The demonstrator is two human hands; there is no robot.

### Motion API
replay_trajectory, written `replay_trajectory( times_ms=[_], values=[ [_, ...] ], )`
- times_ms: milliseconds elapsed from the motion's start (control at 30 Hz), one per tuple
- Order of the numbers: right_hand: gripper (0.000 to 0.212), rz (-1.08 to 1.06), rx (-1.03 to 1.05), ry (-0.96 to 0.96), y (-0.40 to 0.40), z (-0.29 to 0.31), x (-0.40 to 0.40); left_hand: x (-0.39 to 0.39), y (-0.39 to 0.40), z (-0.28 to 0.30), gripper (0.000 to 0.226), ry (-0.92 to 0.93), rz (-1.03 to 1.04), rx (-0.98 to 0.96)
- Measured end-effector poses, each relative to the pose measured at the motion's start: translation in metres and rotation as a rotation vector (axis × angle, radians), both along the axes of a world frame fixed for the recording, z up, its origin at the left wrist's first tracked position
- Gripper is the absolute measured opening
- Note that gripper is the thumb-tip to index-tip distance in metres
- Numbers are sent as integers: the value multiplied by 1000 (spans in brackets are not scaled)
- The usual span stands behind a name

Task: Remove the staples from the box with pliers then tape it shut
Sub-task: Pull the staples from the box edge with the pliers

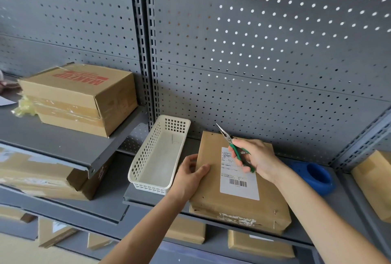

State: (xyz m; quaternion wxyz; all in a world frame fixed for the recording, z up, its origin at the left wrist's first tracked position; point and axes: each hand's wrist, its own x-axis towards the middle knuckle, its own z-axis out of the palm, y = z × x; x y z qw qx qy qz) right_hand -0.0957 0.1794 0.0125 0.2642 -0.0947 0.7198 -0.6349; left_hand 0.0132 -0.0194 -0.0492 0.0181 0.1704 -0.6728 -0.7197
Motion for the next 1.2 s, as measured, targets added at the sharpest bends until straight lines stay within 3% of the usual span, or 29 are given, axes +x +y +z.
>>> replay_trajectory(
  times_ms=[633,767,933,1200],
  values=[
    [44,85,220,107,-86,6,-65,0,0,-4,45,-6,44,49],
    [38,78,295,230,-99,5,-69,1,0,-4,48,-9,43,46],
    [42,102,567,607,-112,0,-72,0,-1,-6,46,-12,36,30],
    [40,142,784,963,-126,-4,-64,0,-1,-7,46,-18,30,38]
  ],
)
